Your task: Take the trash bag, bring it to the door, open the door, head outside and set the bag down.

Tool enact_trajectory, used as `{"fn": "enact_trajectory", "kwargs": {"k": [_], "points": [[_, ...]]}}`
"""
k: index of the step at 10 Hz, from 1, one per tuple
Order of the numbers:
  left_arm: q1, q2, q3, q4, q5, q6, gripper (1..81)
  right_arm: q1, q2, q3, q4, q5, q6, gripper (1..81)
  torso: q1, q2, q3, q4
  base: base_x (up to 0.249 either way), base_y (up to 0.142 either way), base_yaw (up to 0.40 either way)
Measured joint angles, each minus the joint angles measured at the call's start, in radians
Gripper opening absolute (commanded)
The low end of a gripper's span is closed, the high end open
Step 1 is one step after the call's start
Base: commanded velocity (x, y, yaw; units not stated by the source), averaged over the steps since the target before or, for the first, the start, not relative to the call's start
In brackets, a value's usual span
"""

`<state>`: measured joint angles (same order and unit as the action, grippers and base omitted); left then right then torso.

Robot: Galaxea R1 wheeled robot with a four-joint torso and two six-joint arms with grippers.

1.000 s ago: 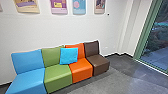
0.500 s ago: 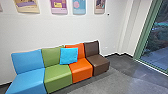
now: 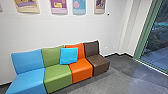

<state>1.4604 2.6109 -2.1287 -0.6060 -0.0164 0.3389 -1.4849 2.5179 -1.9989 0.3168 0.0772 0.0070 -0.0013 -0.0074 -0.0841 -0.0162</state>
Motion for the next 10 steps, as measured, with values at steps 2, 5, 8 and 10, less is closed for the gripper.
{"fn": "enact_trajectory", "kwargs": {"k": [2,5,8,10], "points": [[0.0,0.001,0.0,0.0,-0.002,0.0,1.0,0.0,0.0,0.0,0.0,0.0,0.0,81.1,0.0,0.0,0.0,0.0,0.0,0.0,-0.094],[0.0,0.001,0.0,0.0,-0.002,0.0,1.0,0.0,0.0,0.0,0.0,0.0,0.0,81.1,0.0,0.0,0.0,0.0,0.0,0.0,-0.177],[0.003,0.003,-0.001,0.0,-0.001,0.0,1.0,0.001,0.0,0.0,0.0,0.0,0.0,81.1,0.0,0.0,0.0,0.0,0.0,0.0,-0.223],[-0.005,0.004,-0.002,0.0,-0.006,0.0,1.0,-0.003,-0.002,-0.003,-0.002,-0.004,0.0,81.1,0.0,0.0,0.0,0.0,0.0,0.0,-0.232]]}}
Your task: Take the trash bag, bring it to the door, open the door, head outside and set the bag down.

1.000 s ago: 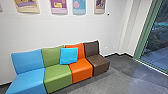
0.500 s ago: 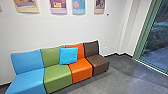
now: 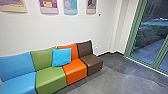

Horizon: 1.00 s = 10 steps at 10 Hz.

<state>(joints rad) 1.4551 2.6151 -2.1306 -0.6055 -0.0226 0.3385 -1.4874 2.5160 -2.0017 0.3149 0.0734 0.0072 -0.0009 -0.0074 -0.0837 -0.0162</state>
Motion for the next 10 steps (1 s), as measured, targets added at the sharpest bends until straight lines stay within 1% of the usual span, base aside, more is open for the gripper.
{"fn": "enact_trajectory", "kwargs": {"k": [2,6,10], "points": [[0.005,0.0,0.0,0.0,0.003,0.0,1.0,0.001,0.002,0.0,0.0,0.001,0.0,81.1,0.0,0.0,0.0,0.0,0.0,0.0,-0.232],[0.002,0.037,-0.056,0.0,0.009,0.0,1.0,0.0,0.006,-0.003,0.0,0.001,0.0,81.1,0.0,0.0,0.0,0.0,0.0,0.0,-0.247],[0.002,0.039,-0.061,0.001,0.014,0.0,1.0,0.0,0.019,-0.019,0.0,0.001,0.0,81.1,0.0,0.0,0.0,0.0,0.0,0.0,-0.262]]}}
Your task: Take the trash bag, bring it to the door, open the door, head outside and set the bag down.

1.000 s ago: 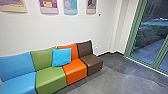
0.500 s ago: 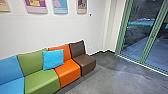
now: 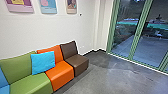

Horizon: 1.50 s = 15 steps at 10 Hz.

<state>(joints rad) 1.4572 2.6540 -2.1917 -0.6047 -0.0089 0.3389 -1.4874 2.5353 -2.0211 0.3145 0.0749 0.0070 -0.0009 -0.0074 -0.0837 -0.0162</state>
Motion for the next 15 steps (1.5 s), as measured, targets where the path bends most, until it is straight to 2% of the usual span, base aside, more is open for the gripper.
{"fn": "enact_trajectory", "kwargs": {"k": [12,15], "points": [[0.0,0.006,0.0,0.0,0.002,0.0,1.0,-0.003,0.034,-0.052,0.0,-0.003,0.0,81.1,0.0,0.0,0.0,0.0,0.0,0.0,-0.287],[0.0,0.024,-0.025,0.001,0.002,0.0,1.0,-0.003,0.124,-0.11,-0.006,-0.015,-0.007,81.1,0.0,0.0,0.0,0.0,0.0,0.0,-0.303]]}}
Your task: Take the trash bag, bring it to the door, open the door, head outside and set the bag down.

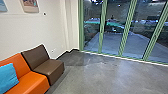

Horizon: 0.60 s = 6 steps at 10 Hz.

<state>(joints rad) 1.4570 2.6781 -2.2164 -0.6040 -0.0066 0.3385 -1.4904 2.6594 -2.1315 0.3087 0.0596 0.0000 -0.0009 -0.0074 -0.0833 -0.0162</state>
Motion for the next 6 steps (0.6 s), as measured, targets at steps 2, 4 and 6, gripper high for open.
{"fn": "enact_trajectory", "kwargs": {"k": [2,4,6], "points": [[0.0,0.009,-0.011,0.0,0.003,0.0,1.0,-0.003,0.06,-0.085,-0.009,-0.008,0.0,81.1,0.0,0.0,0.0,0.0,0.0,0.0,-0.314],[-0.003,0.009,-0.011,0.0,0.003,0.0,1.0,-0.009,0.078,-0.126,-0.015,-0.014,0.0,81.1,0.0,0.0,0.0,0.0,0.0,0.0,-0.316],[-0.002,0.009,-0.011,0.0,0.003,0.0,1.0,-0.011,0.086,-0.128,-0.016,-0.017,-0.001,81.1,0.0,0.0,0.0,0.0,0.0,0.0,-0.316]]}}
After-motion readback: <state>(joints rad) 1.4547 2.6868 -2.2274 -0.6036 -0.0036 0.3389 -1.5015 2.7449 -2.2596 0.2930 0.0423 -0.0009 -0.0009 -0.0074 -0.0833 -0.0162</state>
